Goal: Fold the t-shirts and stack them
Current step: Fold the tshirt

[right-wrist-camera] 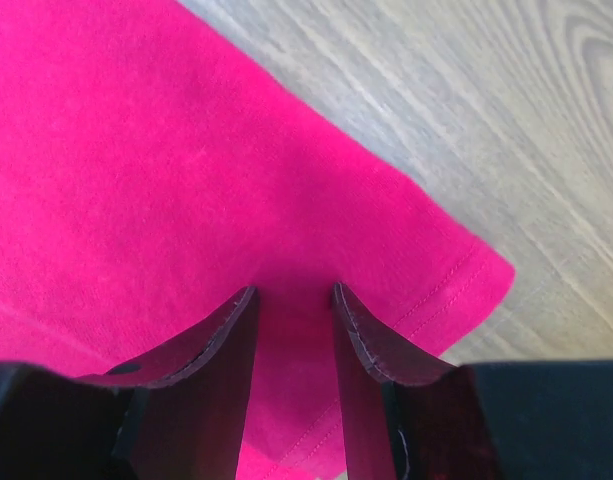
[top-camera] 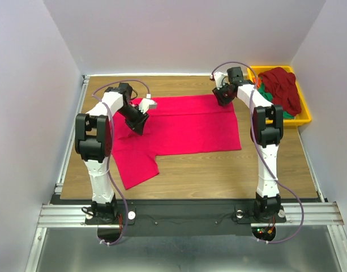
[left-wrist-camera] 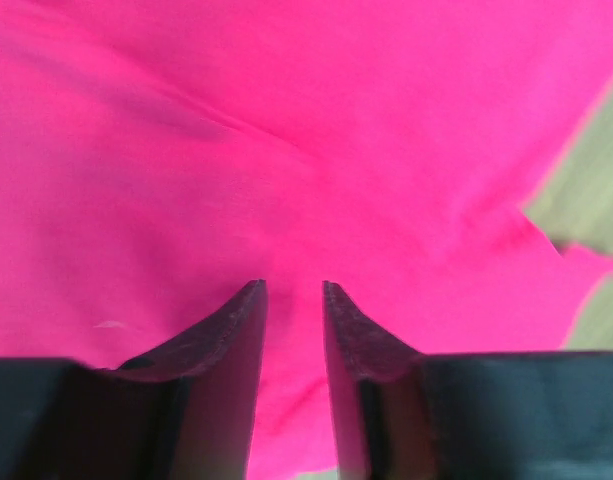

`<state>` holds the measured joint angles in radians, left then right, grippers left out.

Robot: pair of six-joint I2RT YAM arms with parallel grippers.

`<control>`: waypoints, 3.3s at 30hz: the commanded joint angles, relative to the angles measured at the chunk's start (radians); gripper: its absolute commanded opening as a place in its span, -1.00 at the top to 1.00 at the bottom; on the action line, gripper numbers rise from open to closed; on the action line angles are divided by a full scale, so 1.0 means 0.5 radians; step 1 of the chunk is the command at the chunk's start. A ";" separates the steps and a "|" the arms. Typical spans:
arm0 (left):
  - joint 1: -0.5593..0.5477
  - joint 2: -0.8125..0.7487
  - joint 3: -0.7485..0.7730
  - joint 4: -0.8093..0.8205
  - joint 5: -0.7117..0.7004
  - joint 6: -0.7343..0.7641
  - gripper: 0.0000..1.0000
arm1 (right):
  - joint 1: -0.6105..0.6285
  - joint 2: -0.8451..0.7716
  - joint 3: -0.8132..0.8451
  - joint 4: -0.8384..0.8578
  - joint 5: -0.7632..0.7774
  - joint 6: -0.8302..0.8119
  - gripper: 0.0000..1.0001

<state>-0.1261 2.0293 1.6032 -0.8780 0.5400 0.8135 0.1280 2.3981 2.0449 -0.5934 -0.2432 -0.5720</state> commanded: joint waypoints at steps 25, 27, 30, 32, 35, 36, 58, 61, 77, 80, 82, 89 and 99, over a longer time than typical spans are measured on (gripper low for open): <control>0.424 0.039 -0.161 0.464 -0.356 -0.572 0.26 | -0.053 -0.256 -0.547 -0.231 0.063 -0.037 0.34; 0.433 0.114 -0.080 0.470 -0.374 -0.596 0.26 | -0.069 -0.188 -0.464 -0.231 0.109 -0.013 0.34; 0.461 0.221 0.171 0.406 -0.347 -0.593 0.26 | -0.075 -0.182 -0.326 -0.234 0.088 0.006 0.30; 0.464 0.182 0.223 0.339 -0.271 -0.502 0.21 | -0.075 -0.264 -0.344 -0.246 0.036 -0.009 0.19; 0.467 -0.030 0.199 0.293 -0.127 -0.318 0.10 | -0.075 -0.531 -0.463 -0.280 -0.090 -0.104 -0.09; 0.467 -0.091 0.172 0.229 -0.095 -0.268 0.08 | -0.075 -0.699 -0.582 -0.301 -0.136 -0.181 -0.22; 0.464 -1.030 -1.003 0.130 -0.156 0.386 -0.01 | 0.039 -1.339 -1.746 -0.289 0.017 -0.853 0.07; 0.464 -1.034 -1.037 0.127 -0.172 0.395 -0.02 | 0.045 -1.333 -1.816 -0.212 0.060 -0.881 0.03; 0.433 -1.076 -1.086 0.130 -0.249 0.496 -0.05 | 0.045 -1.467 -1.823 -0.138 0.069 -0.881 0.02; 0.433 -1.064 -1.068 0.124 -0.227 0.496 -0.05 | 0.051 -1.480 -1.783 -0.197 0.035 -0.893 0.02; 0.430 -1.043 -1.059 0.127 -0.218 0.496 -0.05 | 0.069 -1.449 -1.771 -0.215 0.035 -0.890 0.02; 0.427 -1.018 -1.068 0.121 -0.218 0.530 -0.06 | 0.078 -1.262 -1.777 -0.191 0.041 -0.905 0.01; 0.301 -1.135 -1.414 0.390 -0.399 0.548 -0.08 | 0.078 -1.136 -1.780 -0.090 0.103 -0.896 0.58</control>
<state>0.0494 1.5112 0.9516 -0.7452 0.3710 1.0786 0.1589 1.7889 1.1481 -0.6704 -0.2062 -1.0122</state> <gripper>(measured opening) 0.539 0.270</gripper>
